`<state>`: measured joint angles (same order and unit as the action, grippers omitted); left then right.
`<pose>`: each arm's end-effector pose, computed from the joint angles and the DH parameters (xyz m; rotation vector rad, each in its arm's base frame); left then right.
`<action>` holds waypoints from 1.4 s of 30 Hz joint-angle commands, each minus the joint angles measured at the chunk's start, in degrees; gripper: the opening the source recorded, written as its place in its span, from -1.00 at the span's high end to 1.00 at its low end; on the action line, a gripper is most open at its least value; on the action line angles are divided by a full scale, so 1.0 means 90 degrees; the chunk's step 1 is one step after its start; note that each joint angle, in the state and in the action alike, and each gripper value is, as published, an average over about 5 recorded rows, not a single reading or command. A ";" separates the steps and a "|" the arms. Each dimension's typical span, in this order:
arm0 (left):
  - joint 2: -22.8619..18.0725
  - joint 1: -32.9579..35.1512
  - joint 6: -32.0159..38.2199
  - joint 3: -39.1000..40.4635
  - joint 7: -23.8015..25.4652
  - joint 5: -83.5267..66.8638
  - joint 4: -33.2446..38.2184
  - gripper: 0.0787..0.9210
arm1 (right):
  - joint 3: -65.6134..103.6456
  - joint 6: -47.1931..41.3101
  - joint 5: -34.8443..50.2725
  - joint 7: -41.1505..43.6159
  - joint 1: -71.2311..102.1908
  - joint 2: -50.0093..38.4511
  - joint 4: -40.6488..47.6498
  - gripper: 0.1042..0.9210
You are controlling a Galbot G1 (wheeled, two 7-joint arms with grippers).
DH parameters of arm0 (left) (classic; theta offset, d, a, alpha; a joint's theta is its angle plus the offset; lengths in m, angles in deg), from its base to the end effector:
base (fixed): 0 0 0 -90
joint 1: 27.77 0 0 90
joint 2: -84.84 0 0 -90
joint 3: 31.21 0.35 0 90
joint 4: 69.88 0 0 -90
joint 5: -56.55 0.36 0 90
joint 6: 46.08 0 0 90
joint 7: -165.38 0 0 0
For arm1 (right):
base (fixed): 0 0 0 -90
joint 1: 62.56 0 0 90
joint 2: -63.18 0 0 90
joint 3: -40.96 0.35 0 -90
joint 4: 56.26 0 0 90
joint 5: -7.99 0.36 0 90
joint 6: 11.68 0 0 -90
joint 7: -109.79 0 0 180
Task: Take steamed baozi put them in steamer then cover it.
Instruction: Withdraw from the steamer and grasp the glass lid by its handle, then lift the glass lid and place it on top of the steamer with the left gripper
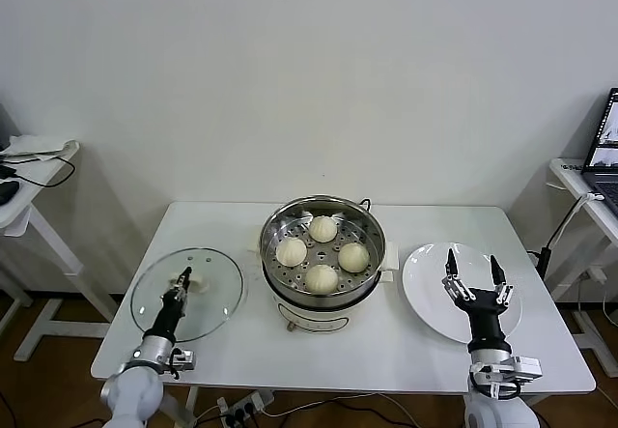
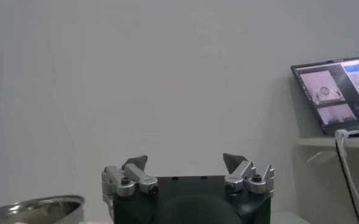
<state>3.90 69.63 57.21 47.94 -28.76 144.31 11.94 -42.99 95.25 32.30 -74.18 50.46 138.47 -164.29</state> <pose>0.2974 0.1294 -0.4275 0.0685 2.1133 2.2959 0.2267 -0.0955 -0.3371 0.1668 2.9083 0.2197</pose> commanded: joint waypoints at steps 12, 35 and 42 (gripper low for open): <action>0.1078 0.1830 -0.2731 0.0644 0.2020 -0.1696 0.4808 0.74 | 0.0049 0.0005 0.0104 0.0001 -0.0093 -0.0136 0.0007 -0.76; 0.1565 -0.0951 -0.5362 0.4860 0.3057 -0.1060 0.3851 0.74 | 0.0258 0.0122 -0.0164 -0.0013 0.0053 0.0144 -0.0002 -0.76; 0.1216 -0.1766 -0.5988 0.5651 0.3301 -0.1127 0.3471 0.74 | 0.0286 0.0143 -0.0239 -0.0019 0.0056 0.0187 0.0047 -0.76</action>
<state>16.72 66.42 13.49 83.67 -2.62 133.48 47.34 -40.52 96.44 30.79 -74.32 50.89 139.65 -164.01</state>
